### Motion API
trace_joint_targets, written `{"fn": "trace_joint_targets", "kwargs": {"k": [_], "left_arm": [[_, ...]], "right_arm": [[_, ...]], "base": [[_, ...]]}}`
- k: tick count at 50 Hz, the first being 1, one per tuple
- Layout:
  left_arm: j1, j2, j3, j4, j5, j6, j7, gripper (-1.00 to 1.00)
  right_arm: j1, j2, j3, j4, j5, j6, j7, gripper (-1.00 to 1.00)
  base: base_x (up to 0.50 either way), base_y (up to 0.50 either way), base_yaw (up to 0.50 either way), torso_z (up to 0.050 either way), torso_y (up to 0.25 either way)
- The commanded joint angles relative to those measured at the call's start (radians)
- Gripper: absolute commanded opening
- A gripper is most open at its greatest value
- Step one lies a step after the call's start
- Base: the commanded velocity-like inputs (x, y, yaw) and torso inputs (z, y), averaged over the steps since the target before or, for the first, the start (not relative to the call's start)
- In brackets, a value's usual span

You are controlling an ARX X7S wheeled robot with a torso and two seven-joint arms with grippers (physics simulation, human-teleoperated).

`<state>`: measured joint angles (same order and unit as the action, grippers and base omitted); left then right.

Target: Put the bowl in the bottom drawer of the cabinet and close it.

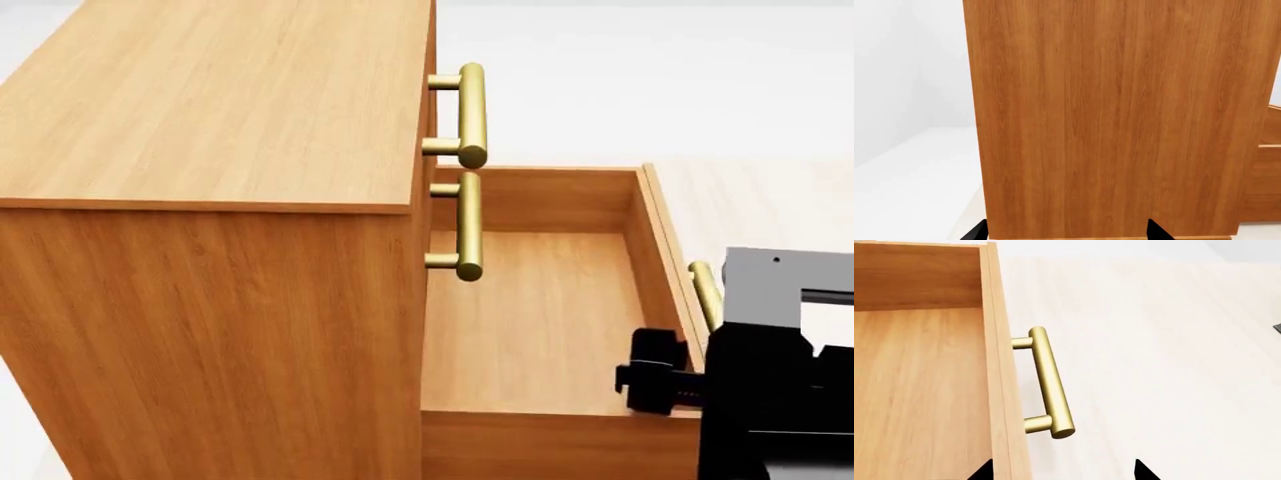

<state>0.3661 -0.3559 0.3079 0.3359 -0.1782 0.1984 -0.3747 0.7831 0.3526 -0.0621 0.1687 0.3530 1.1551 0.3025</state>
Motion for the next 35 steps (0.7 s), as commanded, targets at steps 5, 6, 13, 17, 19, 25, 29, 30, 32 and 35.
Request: {"fn": "trace_joint_targets", "kwargs": {"k": [5,6,13,17,19,25,29,30,32,35], "left_arm": [[-0.003,-0.004,0.003,-0.001,-0.003,0.001,-0.004,1.00],[-0.003,-0.004,0.004,-0.002,-0.002,0.001,-0.004,1.00],[-0.005,-0.005,0.005,-0.008,-0.004,0.005,-0.005,1.00],[-0.006,-0.006,0.006,-0.008,-0.005,0.004,-0.006,1.00],[-0.005,-0.008,0.007,-0.003,-0.005,0.000,-0.008,1.00],[0.005,-0.006,-0.001,0.002,-0.033,0.045,0.000,1.00],[-0.005,-0.011,0.009,0.014,0.014,-0.023,-0.024,1.00],[-0.003,-0.009,0.005,0.012,0.012,-0.007,-0.025,1.00],[0.005,-0.011,0.000,0.011,-0.034,0.026,-0.006,1.00],[0.003,-0.014,0.010,0.011,-0.002,0.023,-0.008,1.00]], "right_arm": [[-0.070,0.020,0.078,-0.182,0.023,-0.032,-0.060,1.00],[-0.074,0.023,0.080,-0.208,0.028,-0.026,-0.060,1.00],[-0.080,0.039,0.079,-0.277,0.029,-0.028,-0.055,1.00],[-0.079,0.045,0.090,-0.298,0.031,-0.029,-0.050,1.00],[-0.075,0.048,0.092,-0.312,0.030,-0.023,-0.045,1.00],[-0.076,0.062,0.095,-0.332,0.020,-0.024,-0.029,1.00],[-0.075,0.072,0.101,-0.336,0.009,-0.031,-0.018,1.00],[-0.075,0.075,0.105,-0.339,0.004,-0.034,-0.010,1.00],[-0.078,0.080,0.111,-0.345,0.000,-0.039,-0.004,1.00],[-0.081,0.086,0.121,-0.350,-0.011,-0.042,0.013,1.00]], "base": [[0.00,0.00,0.00,0.000,0.000],[0.00,0.00,0.00,0.000,0.000],[0.00,0.00,0.00,0.000,0.000],[0.00,0.00,0.00,0.000,0.000],[0.00,0.00,0.00,0.000,0.000],[0.00,0.00,0.00,0.000,0.000],[0.00,0.00,0.00,0.000,0.000],[0.00,0.00,0.00,0.000,0.000],[0.00,0.00,0.00,0.000,0.000],[0.00,0.00,0.00,0.000,0.000]]}}
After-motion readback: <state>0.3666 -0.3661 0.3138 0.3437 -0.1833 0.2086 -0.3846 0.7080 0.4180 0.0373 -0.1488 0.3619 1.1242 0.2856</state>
